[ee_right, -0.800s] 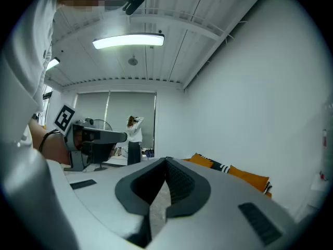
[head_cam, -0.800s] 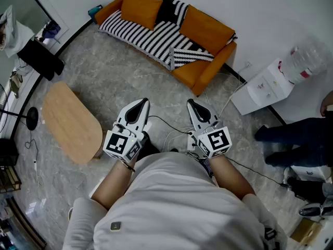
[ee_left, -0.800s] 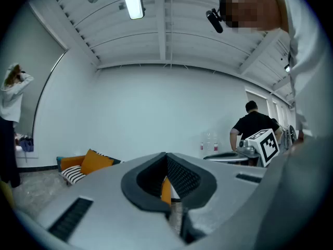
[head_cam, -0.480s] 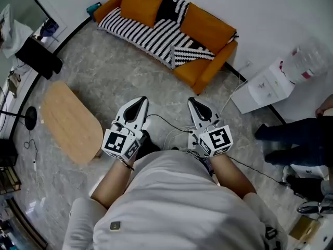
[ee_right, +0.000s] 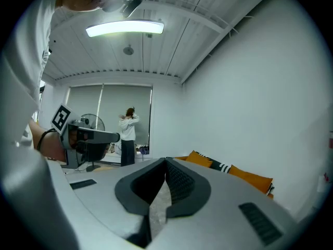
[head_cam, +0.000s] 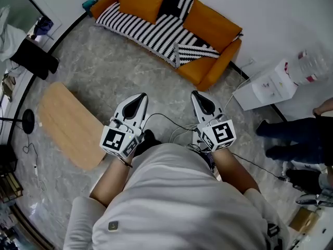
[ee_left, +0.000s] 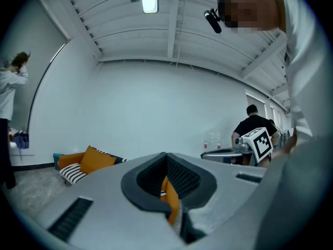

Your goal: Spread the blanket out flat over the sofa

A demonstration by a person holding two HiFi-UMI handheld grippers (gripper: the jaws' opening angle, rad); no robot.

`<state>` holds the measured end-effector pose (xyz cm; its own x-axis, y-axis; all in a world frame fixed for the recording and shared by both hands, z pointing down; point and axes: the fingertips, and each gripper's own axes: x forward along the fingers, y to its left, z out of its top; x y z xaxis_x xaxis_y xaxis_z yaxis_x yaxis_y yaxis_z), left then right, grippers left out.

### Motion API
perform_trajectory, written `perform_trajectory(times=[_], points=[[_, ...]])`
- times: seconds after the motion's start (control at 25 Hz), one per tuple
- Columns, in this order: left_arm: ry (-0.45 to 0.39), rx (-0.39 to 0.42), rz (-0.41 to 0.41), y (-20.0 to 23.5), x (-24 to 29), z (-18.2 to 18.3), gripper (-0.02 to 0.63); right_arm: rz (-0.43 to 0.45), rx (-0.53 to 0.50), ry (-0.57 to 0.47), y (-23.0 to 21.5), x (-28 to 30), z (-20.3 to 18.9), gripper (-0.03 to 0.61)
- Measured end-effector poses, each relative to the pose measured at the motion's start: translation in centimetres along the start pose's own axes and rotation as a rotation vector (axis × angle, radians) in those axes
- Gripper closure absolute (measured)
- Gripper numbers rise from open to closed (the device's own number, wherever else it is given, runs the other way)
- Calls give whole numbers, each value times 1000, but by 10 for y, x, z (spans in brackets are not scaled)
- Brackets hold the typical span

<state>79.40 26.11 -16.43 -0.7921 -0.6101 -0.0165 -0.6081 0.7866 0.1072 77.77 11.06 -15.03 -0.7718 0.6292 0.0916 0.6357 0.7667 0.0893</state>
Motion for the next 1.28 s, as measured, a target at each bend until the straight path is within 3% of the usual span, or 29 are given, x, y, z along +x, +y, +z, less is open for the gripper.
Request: perform_trajectory(times=[0.32, 0.72, 1.08, 1.28], points=[[40, 0, -43, 72, -7, 8, 604, -70, 8, 19, 4, 65, 16, 554], [59, -26, -73, 119, 20, 8, 604, -75, 35, 38, -8, 117, 7, 552], [100, -35, -68, 170, 96, 0, 604, -65, 94, 58, -73, 177, -17, 552], [136, -26, -88, 199, 170, -5, 604, -65, 124, 86, -131, 219, -34, 552]])
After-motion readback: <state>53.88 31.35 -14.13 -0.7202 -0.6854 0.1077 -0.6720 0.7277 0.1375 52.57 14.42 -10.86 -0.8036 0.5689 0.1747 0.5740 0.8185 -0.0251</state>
